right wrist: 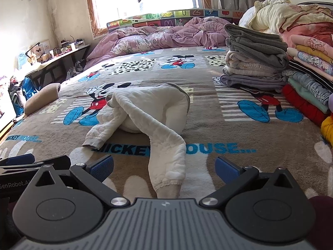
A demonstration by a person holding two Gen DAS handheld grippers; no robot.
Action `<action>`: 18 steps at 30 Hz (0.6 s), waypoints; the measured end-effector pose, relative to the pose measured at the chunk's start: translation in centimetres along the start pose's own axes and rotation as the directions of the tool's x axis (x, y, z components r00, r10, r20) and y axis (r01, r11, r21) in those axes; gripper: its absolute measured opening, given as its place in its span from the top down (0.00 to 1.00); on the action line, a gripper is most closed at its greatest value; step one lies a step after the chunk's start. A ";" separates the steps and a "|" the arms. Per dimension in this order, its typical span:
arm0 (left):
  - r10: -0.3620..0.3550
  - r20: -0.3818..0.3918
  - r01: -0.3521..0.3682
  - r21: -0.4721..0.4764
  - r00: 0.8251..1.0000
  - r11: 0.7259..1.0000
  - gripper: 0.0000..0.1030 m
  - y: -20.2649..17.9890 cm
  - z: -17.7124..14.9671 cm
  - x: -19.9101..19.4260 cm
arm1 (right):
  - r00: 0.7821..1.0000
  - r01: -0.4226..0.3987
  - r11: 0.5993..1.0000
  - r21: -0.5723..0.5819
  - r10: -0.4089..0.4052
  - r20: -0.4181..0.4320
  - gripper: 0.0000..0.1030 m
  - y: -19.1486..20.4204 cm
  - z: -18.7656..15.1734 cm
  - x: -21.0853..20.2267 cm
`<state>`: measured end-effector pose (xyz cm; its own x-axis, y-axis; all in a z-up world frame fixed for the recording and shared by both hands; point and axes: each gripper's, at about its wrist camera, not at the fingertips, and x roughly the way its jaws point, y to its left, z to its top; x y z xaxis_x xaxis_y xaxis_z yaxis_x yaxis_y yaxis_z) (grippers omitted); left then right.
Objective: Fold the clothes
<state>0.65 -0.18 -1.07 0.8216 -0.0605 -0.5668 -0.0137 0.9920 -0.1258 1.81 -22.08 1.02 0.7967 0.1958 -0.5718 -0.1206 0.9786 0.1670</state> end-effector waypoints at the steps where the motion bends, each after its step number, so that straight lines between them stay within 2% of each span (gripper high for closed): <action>1: 0.001 -0.002 -0.001 0.000 1.000 1.000 0.00 0.0 0.0 0.1 | 1.000 0.000 1.000 0.000 0.000 0.001 0.00 0.0 0.0 0.0; 12: 0.012 -0.044 -0.013 -0.017 0.999 1.000 0.00 0.7 0.3 2.1 | 0.999 -0.039 0.999 0.000 0.039 -0.015 0.00 -0.3 -0.3 1.5; 18: -0.021 -0.092 0.015 -0.074 0.996 0.997 0.00 2.4 1.3 4.9 | 0.999 -0.028 0.997 -0.072 0.031 0.038 0.00 0.3 -0.2 2.9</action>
<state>5.34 2.06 -3.08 0.7657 -0.0917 -0.6366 -0.0437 0.9801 -0.1938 4.01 -21.16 -0.75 0.8147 0.2231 -0.5353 -0.1853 0.9748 0.1242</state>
